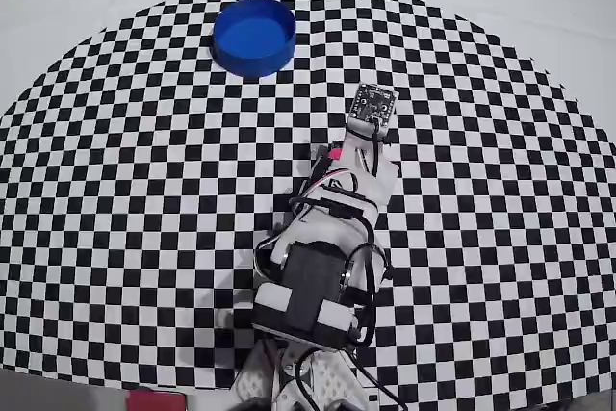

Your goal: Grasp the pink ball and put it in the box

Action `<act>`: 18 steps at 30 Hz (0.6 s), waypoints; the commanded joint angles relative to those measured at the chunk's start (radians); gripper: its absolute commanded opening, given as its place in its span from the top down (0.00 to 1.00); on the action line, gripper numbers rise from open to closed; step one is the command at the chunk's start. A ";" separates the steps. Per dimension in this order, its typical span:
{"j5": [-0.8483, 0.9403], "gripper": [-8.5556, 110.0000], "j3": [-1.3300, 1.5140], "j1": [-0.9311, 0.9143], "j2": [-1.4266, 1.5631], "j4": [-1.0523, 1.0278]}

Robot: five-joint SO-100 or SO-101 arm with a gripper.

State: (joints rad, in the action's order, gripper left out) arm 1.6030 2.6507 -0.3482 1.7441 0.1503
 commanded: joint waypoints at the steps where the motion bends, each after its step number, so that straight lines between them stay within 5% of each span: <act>1: 0.005 0.93 -0.014 -0.005 0.061 0.009; 18: 0.005 0.93 0.049 -0.005 0.229 0.008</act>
State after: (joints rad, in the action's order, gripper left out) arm 1.6030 2.6983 -0.3482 1.9175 0.1503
